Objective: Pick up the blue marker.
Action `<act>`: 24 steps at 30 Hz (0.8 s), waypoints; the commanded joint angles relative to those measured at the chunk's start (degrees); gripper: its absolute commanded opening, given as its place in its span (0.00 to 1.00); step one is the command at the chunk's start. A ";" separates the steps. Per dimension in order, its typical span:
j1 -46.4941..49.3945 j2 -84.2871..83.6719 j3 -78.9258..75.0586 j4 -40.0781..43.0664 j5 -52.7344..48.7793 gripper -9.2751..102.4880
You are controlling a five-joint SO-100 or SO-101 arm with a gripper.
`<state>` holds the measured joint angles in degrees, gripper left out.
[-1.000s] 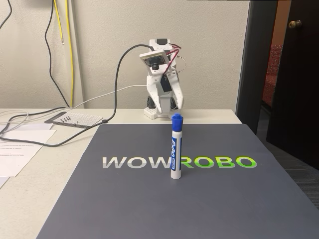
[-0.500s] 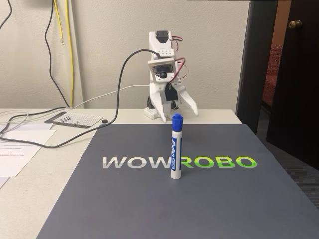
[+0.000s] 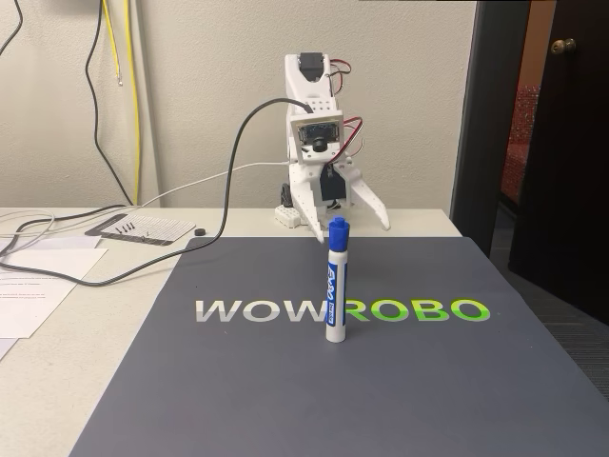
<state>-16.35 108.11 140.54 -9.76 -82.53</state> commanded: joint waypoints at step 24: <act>3.87 -14.85 -5.36 -16.61 -3.43 0.42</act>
<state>-12.92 94.31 138.25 -24.79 -85.61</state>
